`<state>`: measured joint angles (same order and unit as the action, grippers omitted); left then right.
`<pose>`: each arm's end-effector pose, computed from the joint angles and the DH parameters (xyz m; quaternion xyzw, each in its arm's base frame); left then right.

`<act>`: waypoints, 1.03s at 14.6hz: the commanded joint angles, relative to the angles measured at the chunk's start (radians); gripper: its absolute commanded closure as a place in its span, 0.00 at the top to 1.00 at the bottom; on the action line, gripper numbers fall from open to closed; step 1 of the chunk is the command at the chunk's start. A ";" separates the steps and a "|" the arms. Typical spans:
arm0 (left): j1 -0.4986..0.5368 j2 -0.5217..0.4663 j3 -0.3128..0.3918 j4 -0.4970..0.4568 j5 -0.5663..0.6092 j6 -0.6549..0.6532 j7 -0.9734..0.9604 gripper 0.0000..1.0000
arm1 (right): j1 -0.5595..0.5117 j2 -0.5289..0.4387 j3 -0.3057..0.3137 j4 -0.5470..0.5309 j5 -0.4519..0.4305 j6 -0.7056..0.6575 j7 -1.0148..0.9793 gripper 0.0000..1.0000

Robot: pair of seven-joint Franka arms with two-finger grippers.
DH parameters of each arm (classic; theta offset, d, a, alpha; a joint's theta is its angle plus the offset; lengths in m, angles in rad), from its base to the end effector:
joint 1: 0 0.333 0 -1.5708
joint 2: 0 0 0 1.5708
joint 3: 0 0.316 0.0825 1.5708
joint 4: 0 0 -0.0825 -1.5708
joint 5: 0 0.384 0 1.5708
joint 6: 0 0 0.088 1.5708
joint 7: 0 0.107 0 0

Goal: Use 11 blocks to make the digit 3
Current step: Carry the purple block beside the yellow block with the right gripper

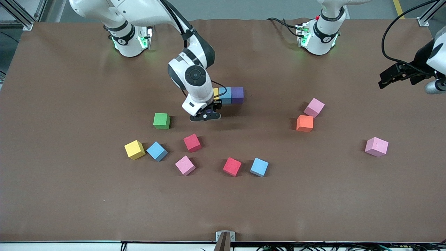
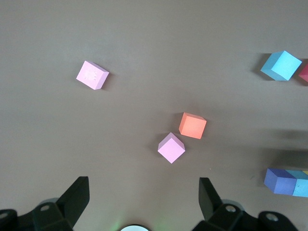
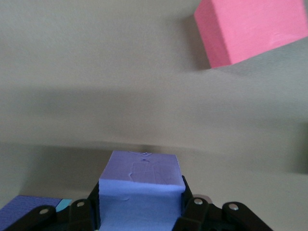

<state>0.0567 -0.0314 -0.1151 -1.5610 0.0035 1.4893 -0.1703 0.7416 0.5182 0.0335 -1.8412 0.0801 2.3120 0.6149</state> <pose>0.5355 -0.0320 0.6391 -0.9982 -0.0561 0.0197 0.0058 0.4572 0.4482 0.2416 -0.9978 -0.0503 0.0420 0.0134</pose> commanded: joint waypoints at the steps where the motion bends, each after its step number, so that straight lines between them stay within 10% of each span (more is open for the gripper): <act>1: 0.003 -0.005 0.000 0.004 0.013 0.002 0.018 1.00 | 0.024 0.025 -0.003 0.027 0.018 -0.011 -0.026 0.00; 15: 0.003 -0.001 0.000 0.001 0.013 -0.003 0.014 1.00 | 0.058 0.063 -0.007 0.022 -0.002 0.035 -0.024 0.00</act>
<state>0.0583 -0.0311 -0.1142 -1.5615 0.0034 1.4890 -0.1702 0.7879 0.5696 0.0335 -1.8301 0.0789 2.3334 0.5985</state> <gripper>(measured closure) 0.000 0.396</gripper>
